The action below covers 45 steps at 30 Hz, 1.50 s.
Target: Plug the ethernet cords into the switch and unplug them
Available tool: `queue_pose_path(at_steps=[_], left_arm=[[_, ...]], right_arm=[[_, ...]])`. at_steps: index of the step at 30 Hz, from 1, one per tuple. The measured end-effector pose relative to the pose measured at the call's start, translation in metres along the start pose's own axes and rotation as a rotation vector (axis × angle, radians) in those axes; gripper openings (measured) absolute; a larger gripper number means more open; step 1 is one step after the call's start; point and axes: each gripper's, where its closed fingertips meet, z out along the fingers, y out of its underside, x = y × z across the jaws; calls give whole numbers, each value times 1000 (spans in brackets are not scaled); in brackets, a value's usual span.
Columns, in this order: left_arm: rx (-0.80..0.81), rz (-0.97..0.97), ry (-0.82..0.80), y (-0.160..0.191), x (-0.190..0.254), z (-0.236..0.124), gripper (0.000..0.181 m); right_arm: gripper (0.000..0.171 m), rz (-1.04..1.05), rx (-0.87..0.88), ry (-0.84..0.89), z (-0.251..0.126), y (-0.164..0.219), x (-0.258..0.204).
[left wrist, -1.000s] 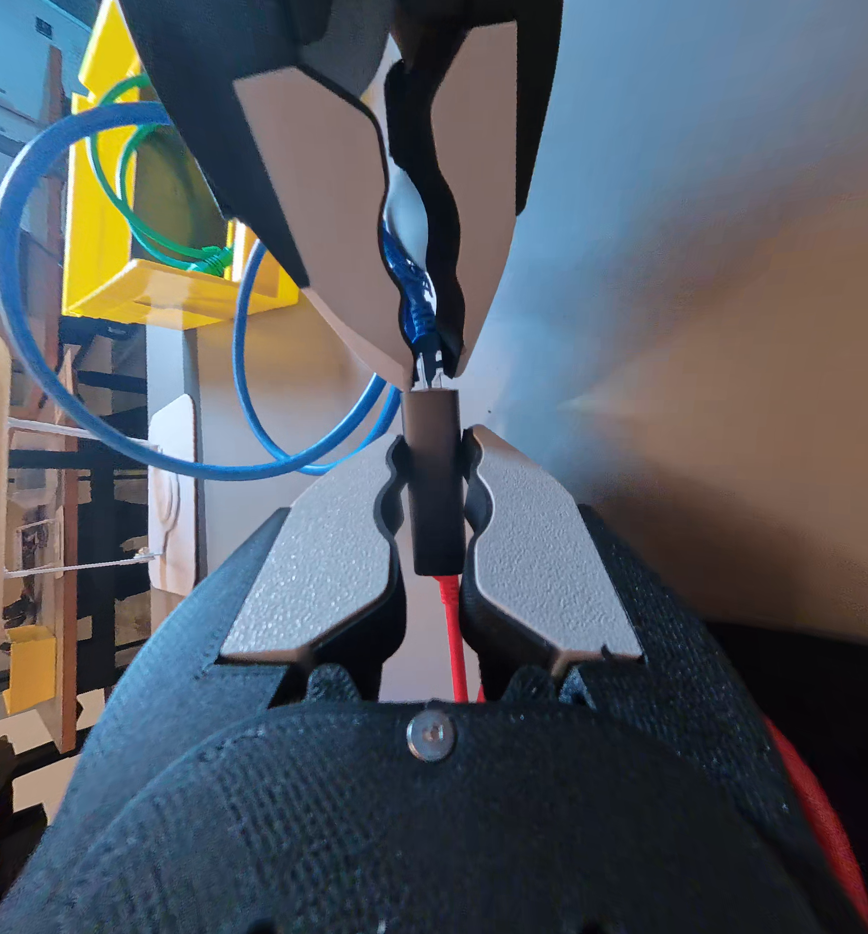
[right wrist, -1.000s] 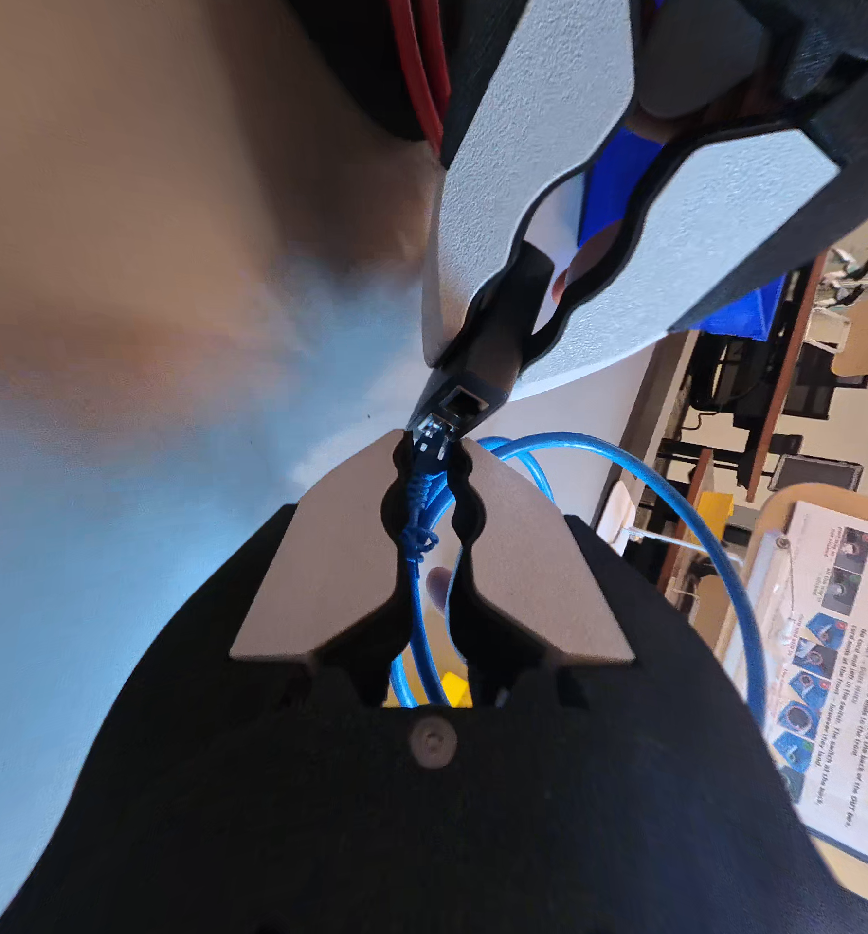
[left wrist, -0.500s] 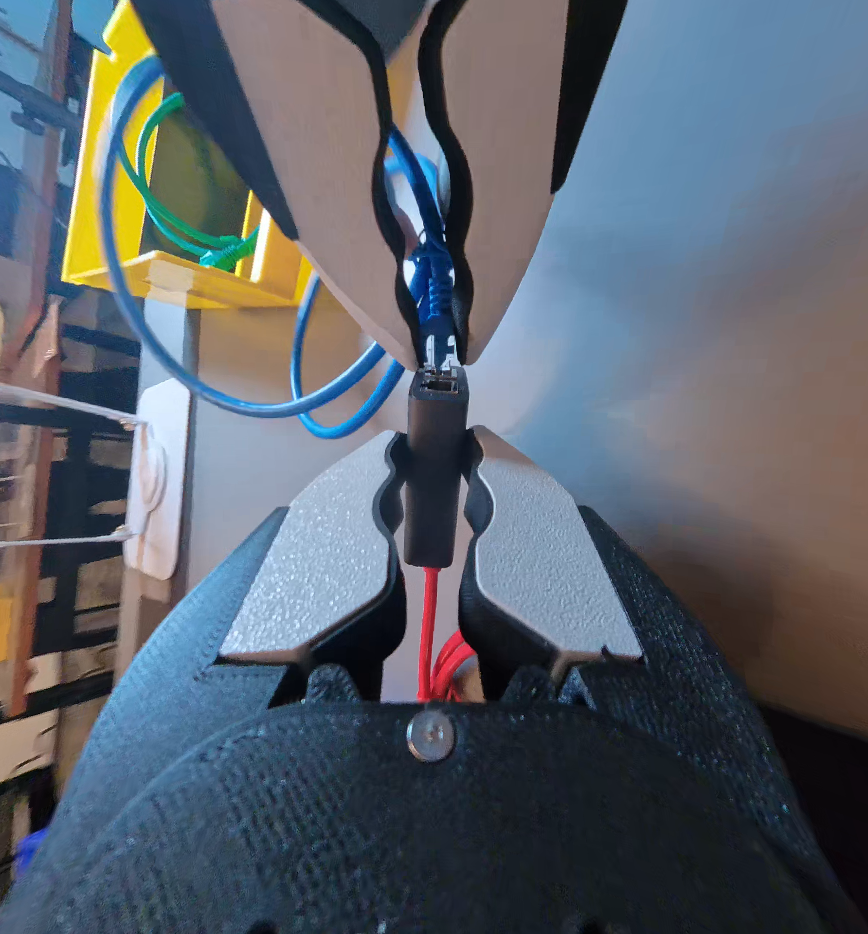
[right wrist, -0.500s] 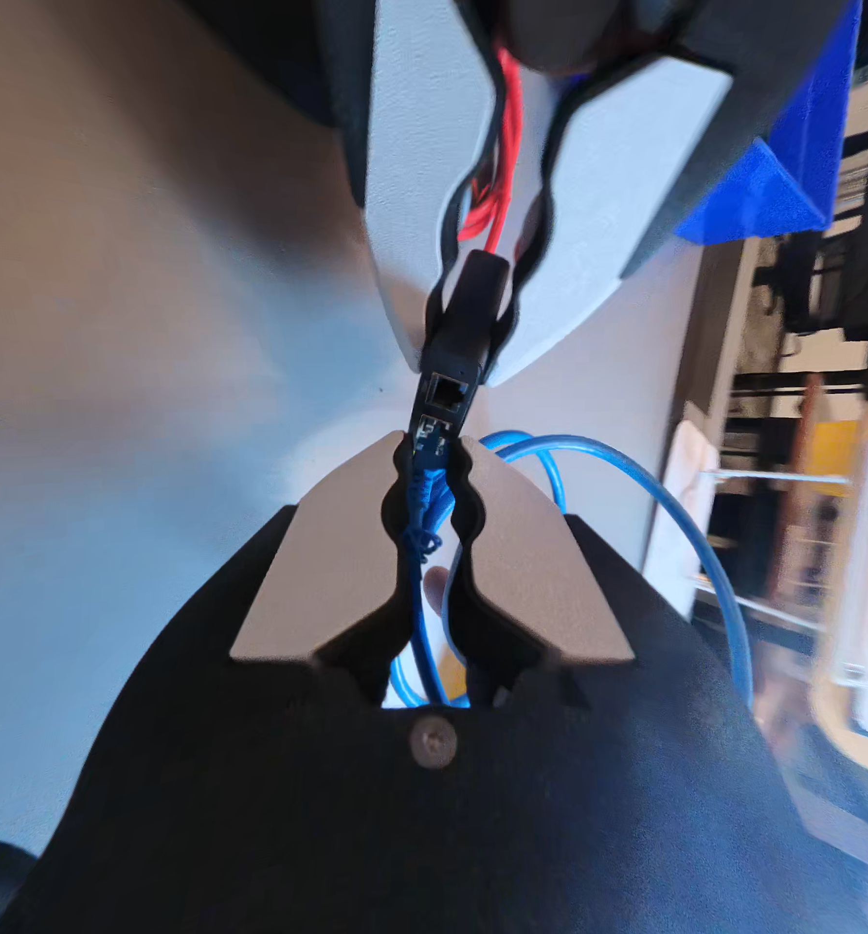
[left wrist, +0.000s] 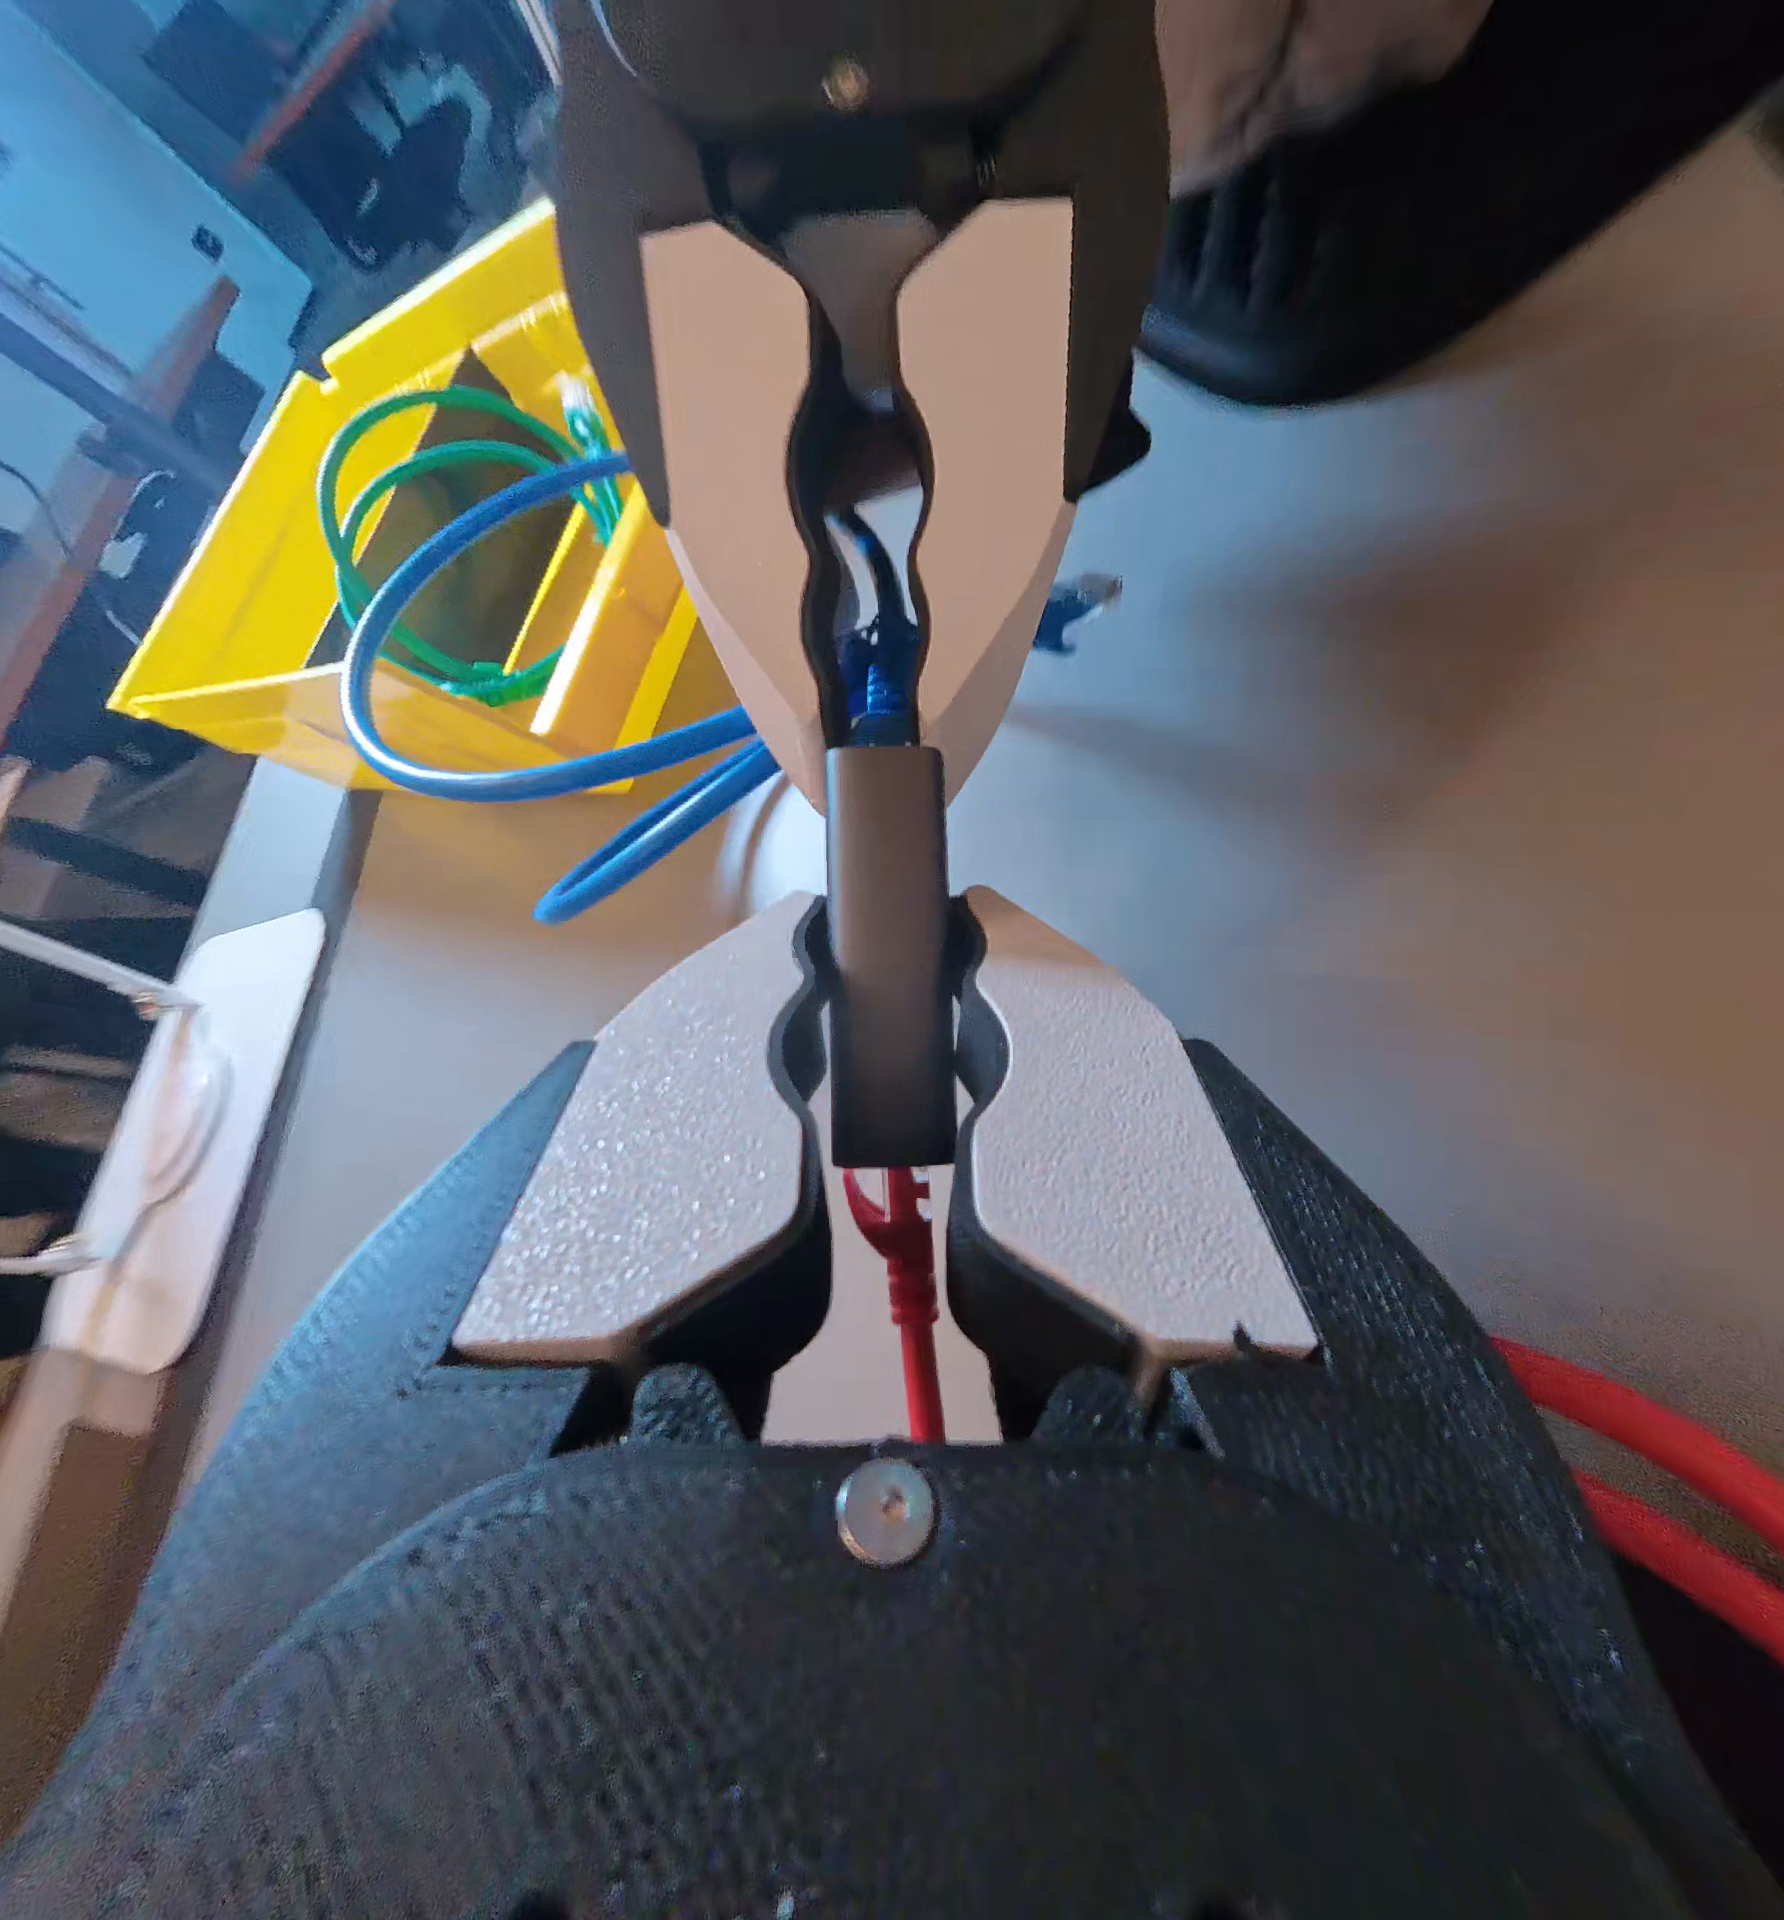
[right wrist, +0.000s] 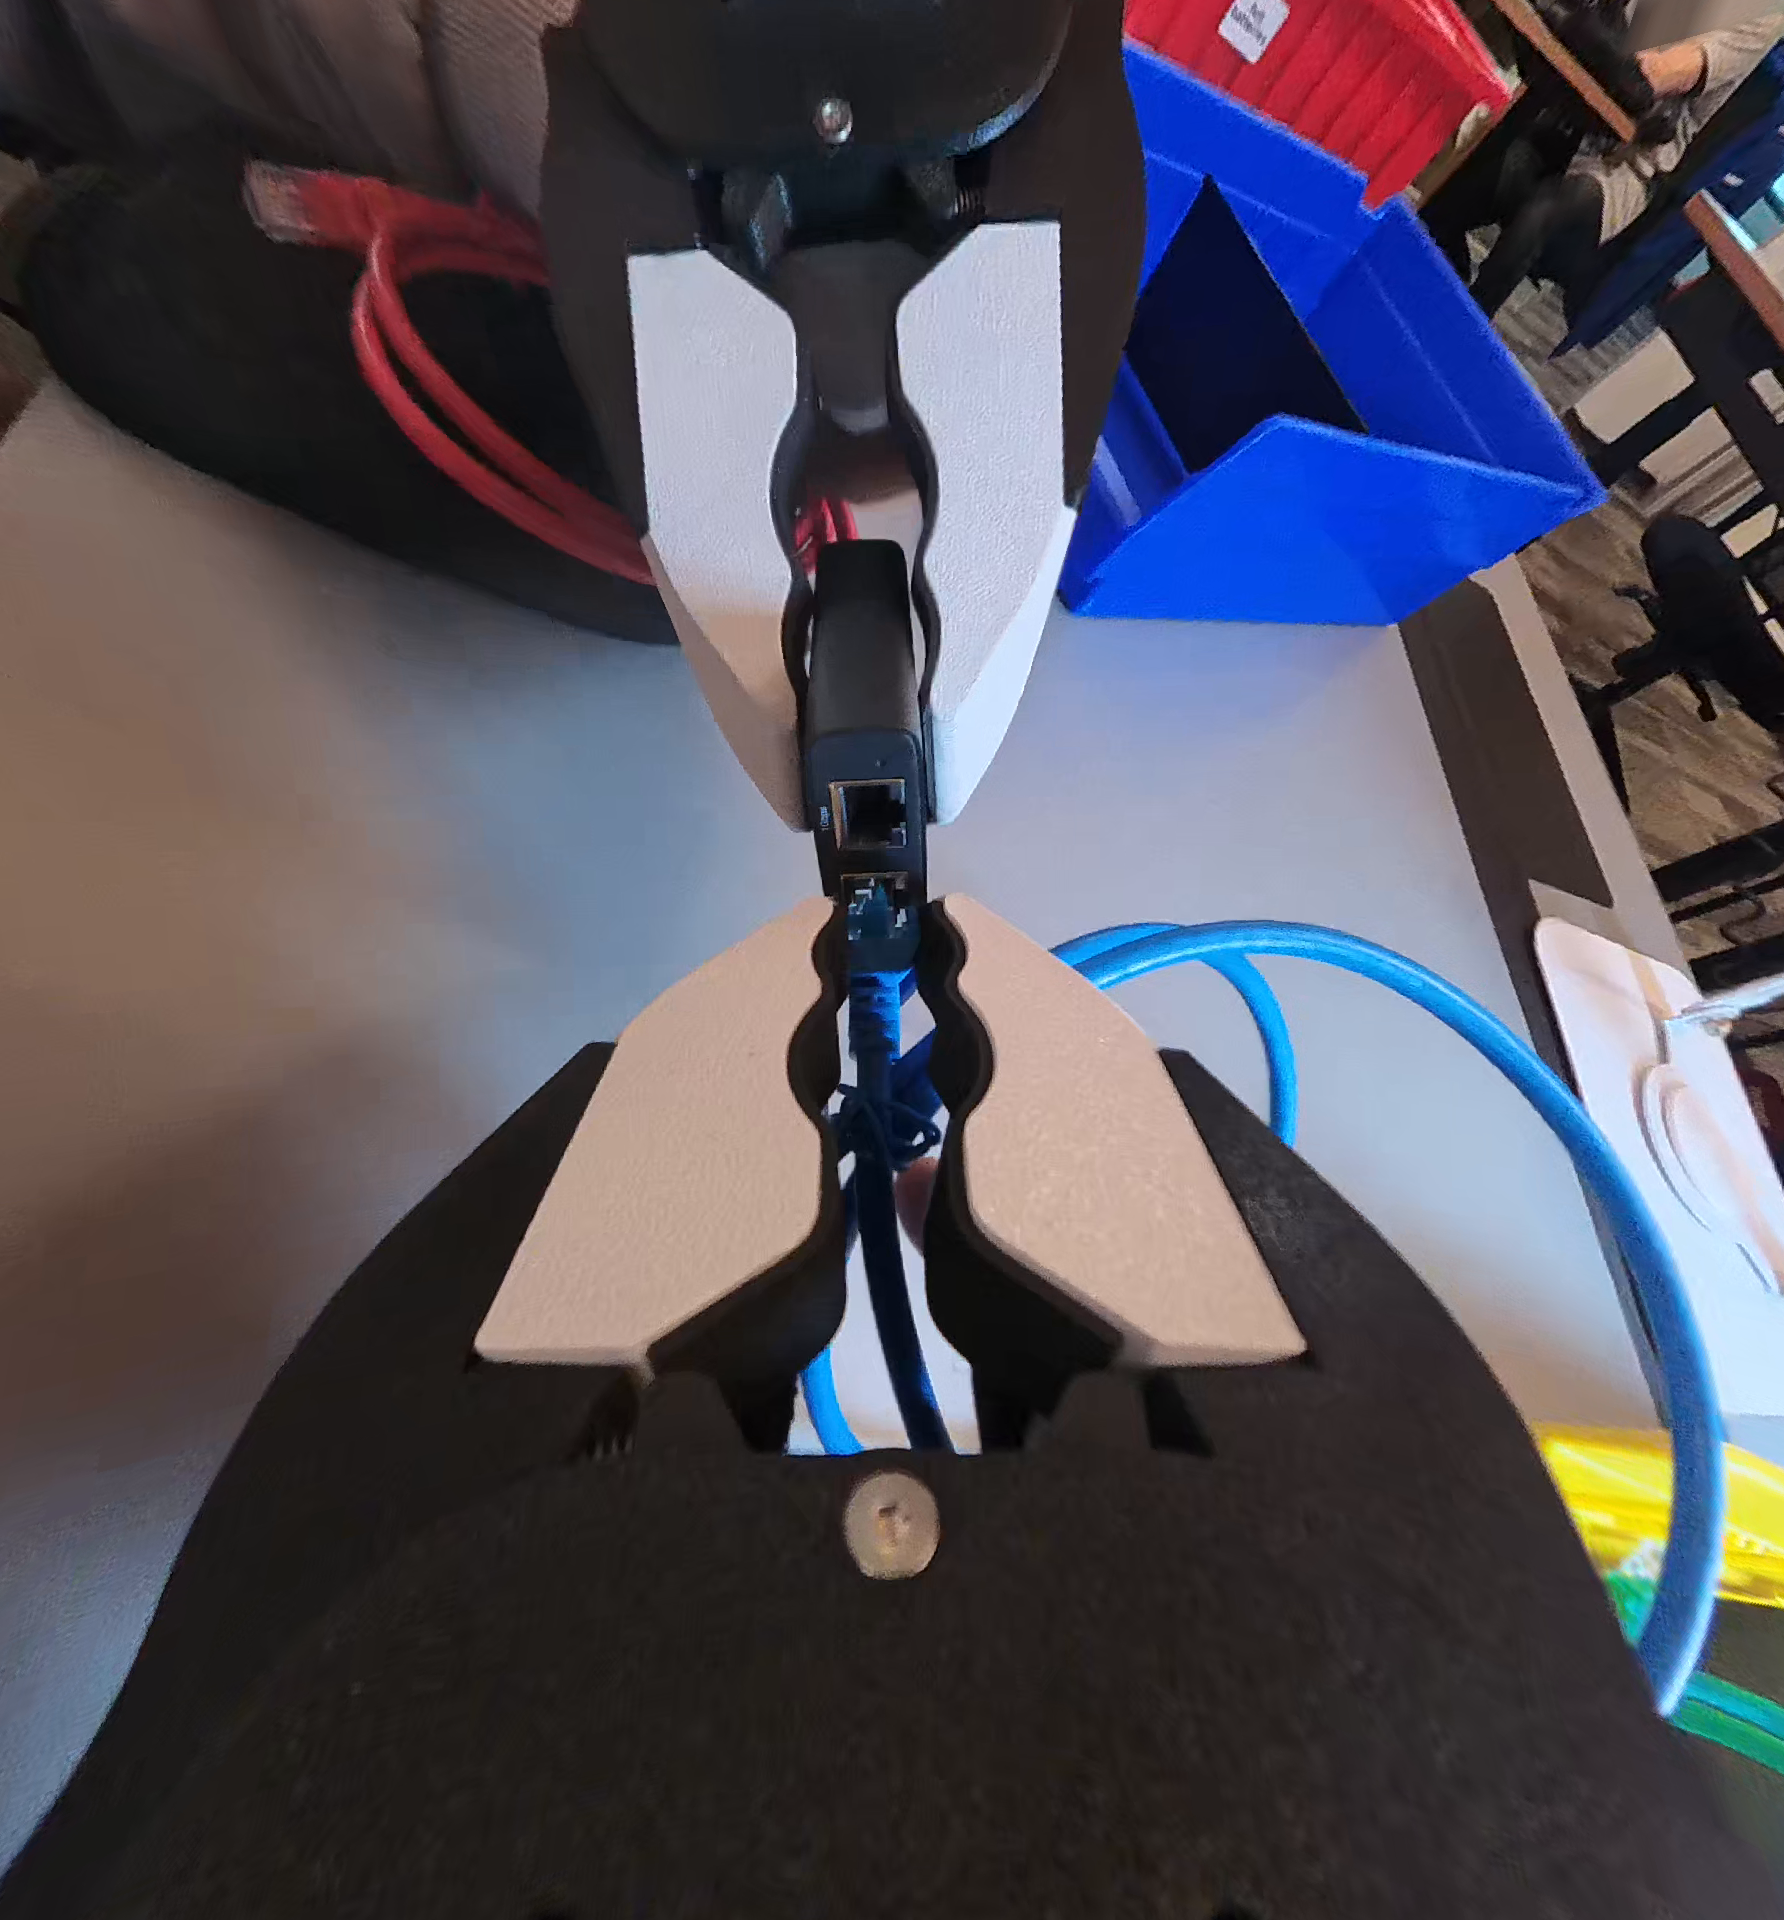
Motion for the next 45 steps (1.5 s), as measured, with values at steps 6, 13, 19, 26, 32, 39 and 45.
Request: queue_pose_path(at_steps=[6,13,19,26,32,39,45], left_arm=[[-190,137,-73,13,-12,-1,22],[-402,149,-224,50,-48,-25,22],[-247,55,-229,40,-56,-40,21],[-63,-113,-223,34,-60,-46,21],[-28,-133,-227,31,-57,-42,21],[178,-235,-197,5,-61,-52,21],[672,-390,-61,-67,-65,-92,21]], right_arm=[[12,-214,-159,85,10,8,9],[13,-553,-515,-102,14,72,-23],[13,-200,-196,182,-46,6,43],[14,146,-298,401,-109,61,152],[30,376,-443,488,-96,139,184],[32,362,-19,407,-80,37,145],[52,284,191,129,-32,-28,57]])
